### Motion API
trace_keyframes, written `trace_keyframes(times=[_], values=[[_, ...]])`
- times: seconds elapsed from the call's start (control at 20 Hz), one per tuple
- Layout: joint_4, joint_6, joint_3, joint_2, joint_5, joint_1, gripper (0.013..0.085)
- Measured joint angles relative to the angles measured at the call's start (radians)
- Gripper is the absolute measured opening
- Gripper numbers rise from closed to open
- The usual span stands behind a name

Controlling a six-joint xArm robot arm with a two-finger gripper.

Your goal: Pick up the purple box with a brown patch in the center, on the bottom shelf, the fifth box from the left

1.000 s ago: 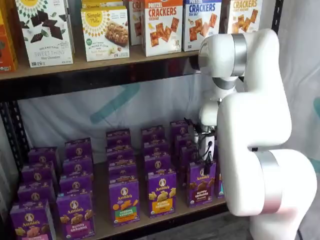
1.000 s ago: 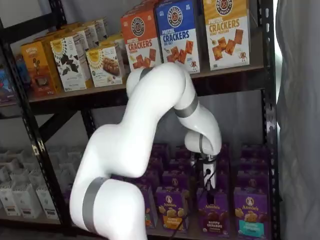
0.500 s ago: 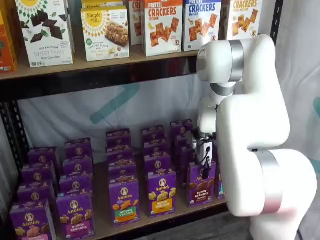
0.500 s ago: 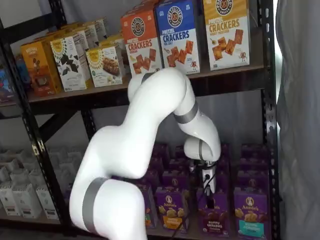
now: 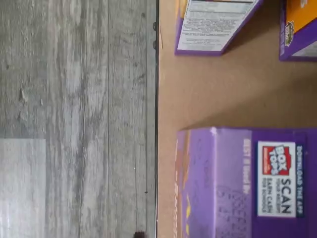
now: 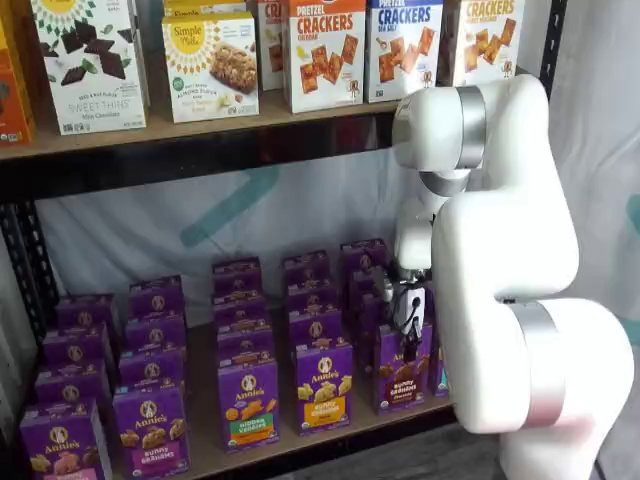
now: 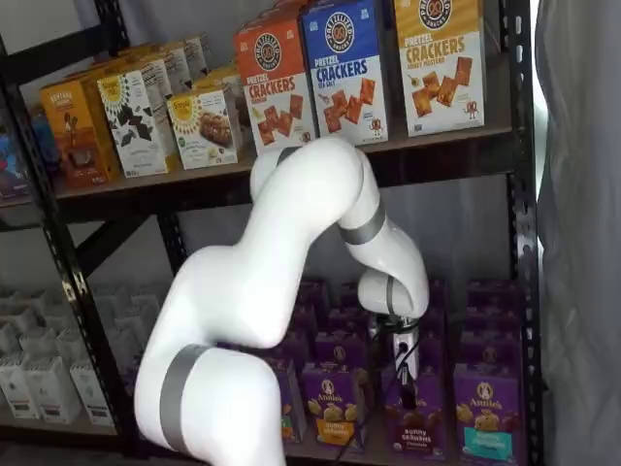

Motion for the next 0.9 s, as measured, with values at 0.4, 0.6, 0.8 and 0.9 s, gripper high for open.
trace_keyframes(times=[0.4, 0.6, 0.8, 0.9], values=[[0.003, 0.002, 0.005, 0.001, -0.011, 0.004, 0.0570], [0.016, -0.010, 0.015, 0.000, -0.037, 0.006, 0.0570], [0.009, -0.002, 0.017, 0.001, -0.048, 0.007, 0.0570], [-0.002, 0.009, 0.015, 0.003, -0.043, 0.008, 0.0570]])
